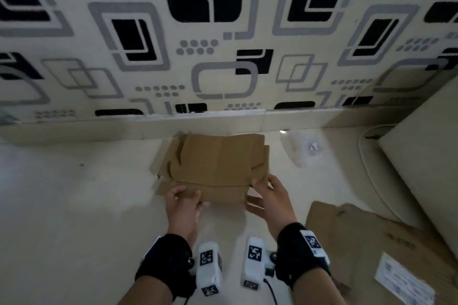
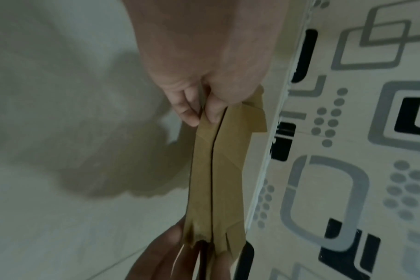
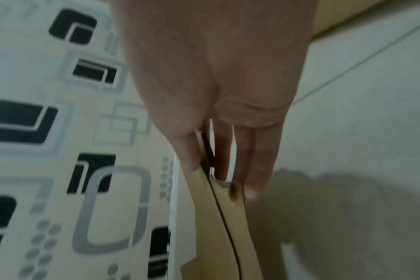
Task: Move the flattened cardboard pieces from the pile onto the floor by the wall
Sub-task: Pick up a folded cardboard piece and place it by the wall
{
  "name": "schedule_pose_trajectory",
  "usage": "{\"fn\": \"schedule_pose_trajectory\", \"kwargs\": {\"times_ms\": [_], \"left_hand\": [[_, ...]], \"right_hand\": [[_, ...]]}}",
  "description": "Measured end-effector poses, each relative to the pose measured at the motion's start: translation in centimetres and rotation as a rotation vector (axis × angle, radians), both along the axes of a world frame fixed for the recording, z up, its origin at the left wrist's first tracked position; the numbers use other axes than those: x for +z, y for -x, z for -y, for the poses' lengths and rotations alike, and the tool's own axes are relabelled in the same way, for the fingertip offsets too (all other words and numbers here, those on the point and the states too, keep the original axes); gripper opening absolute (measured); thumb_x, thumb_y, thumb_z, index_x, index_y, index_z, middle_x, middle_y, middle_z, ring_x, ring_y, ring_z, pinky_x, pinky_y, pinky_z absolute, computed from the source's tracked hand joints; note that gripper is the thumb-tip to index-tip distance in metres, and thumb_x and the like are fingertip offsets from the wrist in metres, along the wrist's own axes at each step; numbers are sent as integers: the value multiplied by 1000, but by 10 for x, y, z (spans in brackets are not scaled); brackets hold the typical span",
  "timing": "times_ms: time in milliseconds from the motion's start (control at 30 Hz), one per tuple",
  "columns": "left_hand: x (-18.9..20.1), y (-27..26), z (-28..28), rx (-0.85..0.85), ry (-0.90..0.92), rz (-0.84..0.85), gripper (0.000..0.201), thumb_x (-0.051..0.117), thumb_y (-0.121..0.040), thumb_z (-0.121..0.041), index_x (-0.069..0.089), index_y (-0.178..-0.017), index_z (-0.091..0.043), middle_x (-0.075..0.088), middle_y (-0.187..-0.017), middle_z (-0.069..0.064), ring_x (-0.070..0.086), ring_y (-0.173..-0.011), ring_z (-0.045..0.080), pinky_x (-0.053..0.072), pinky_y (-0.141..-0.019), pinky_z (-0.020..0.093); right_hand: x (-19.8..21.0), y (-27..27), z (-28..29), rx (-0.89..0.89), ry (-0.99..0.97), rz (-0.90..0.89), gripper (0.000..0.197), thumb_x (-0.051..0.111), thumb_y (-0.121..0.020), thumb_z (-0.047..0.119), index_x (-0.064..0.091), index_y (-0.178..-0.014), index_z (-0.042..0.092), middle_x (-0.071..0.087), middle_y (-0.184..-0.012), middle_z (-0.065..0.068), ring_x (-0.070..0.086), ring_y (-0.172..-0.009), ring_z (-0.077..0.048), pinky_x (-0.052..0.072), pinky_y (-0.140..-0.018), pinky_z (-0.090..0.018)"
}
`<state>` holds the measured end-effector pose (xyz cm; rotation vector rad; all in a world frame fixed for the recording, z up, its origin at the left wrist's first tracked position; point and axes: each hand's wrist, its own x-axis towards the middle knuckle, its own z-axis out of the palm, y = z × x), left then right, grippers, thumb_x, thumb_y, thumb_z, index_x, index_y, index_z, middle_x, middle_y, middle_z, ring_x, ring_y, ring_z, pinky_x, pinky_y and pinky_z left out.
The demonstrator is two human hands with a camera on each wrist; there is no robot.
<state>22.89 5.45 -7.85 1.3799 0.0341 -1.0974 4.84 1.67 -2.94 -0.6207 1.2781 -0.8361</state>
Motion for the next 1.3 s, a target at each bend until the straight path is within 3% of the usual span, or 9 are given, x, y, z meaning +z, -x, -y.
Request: {"fn": "schedule_pose_trajectory", "kwargs": {"times_ms": [133,233,333,533,733,966,1100,1233,1300], "left_hand": [[-12,-24,-8,58,41,-33,32,52,-96,20,50,-102,-12,44,-114,15,58,-83,21,53,-70,34],[-19,-35,-14,59,116,-93,37,40,-99,20,53,-99,-15,49,-103,14,57,-85,24,58,-79,35],[-27,-43,-17,47,120,-132,41,43,-98,21,58,-114,-14,58,-116,20,60,-96,29,55,-91,33],[-20,-52,-18,-150,-28,235,51,53,-94,13,59,-130,-23,64,-96,7,60,-80,13,51,-66,17],[-24,-68,-6,-401,-167,442,59,62,-93,2,48,-142,-28,57,-123,9,58,-96,10,46,-72,23],[-34,-79,-5,-542,-278,603,69,64,-92,-3,39,-151,-29,54,-83,3,57,-78,20,46,-75,31],[-25,-68,-5,-487,-230,567,62,71,-91,-15,42,-143,-34,63,-98,-2,62,-87,12,46,-70,26],[-5,-40,2,-509,-114,527,52,73,-91,-23,49,-136,-33,62,-109,-7,60,-98,6,46,-81,29],[2,-26,8,-536,-83,515,51,73,-92,-29,52,-138,-33,63,-115,-4,61,-104,9,47,-81,29]], "right_hand": [[-15,-45,10,43,-26,-76,22,53,-104,18,58,-124,11,70,-117,-14,71,-91,-30,60,-59,-30],[-32,-63,17,1,-30,-79,31,57,-100,7,55,-131,5,68,-119,-19,69,-94,-28,60,-79,-34],[-42,-71,16,1,-66,-66,56,63,-95,4,43,-148,5,64,-128,-16,64,-112,-26,49,-104,-37],[-49,-78,5,28,-82,0,68,63,-91,-4,37,-152,9,59,-136,-12,58,-128,-27,42,-115,-43],[-44,-79,8,18,-66,95,59,60,-93,-5,43,-147,11,57,-145,-8,55,-132,-21,38,-117,-37],[-50,-84,7,88,-58,23,65,67,-90,1,44,-148,16,46,-153,-3,48,-139,-24,38,-113,-39],[-51,-79,3,91,-30,4,66,69,-88,4,45,-147,21,44,-153,3,46,-140,-24,38,-116,-45],[-44,-63,0,43,57,-45,61,70,-87,5,49,-138,31,53,-130,18,49,-133,-17,42,-106,-35],[-39,-53,0,19,97,-79,64,70,-89,5,46,-142,33,50,-138,13,47,-133,-15,42,-107,-35]]}}
